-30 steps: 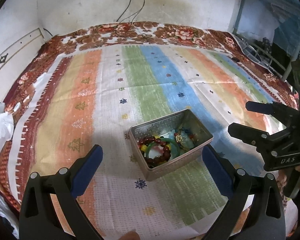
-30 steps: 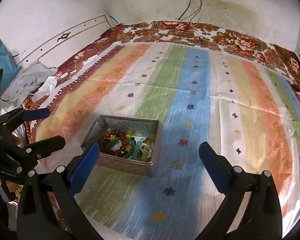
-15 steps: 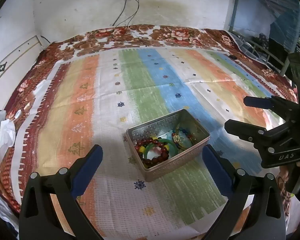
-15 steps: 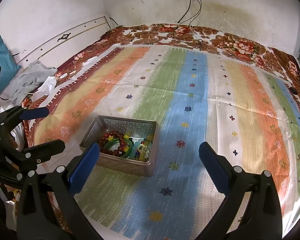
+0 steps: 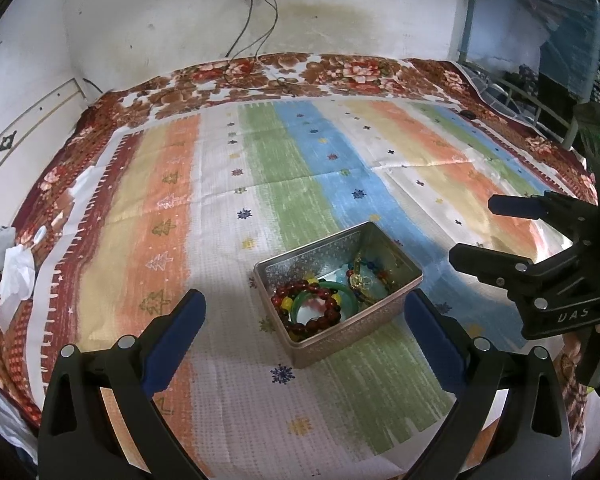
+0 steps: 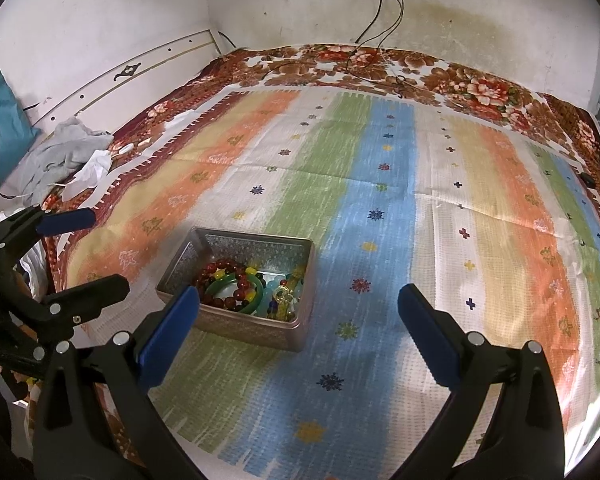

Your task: Organize jewelry

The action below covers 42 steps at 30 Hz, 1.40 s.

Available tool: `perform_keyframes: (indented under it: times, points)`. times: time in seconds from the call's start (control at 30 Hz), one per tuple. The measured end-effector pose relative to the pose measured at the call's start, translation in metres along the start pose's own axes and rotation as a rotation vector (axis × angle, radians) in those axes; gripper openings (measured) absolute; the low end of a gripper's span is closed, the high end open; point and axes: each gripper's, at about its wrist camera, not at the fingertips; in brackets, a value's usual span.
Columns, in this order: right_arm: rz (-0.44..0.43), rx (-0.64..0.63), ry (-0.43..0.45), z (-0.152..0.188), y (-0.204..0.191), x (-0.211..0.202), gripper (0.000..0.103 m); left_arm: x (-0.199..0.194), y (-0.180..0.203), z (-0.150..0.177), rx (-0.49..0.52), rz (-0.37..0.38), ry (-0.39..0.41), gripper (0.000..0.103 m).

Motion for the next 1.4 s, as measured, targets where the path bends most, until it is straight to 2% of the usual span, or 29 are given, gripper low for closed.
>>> perform_keyframes:
  times: [0.37, 1.0, 1.4]
  points:
    - [0.005, 0.014, 0.008, -0.002, 0.006, -0.003, 0.098, 0.003, -0.005, 0.001, -0.031, 0.013, -0.020, 0.098]
    - [-0.016, -0.009, 0.030, 0.001, 0.000, -0.006, 0.098, -0.007, -0.005, 0.005, -0.018, 0.029, 0.030, 0.098]
    - [-0.018, 0.003, 0.040, 0.002, 0.001, -0.010, 0.098, -0.011, 0.002, 0.004, 0.015, 0.005, 0.053, 0.098]
Point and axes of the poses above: each gripper's, at about its wrist camera, not at the fingertips, and x roughly the way its jaws point, y to its right, z to its underside, and after that the axes turned 6 degrees about x, right-handed
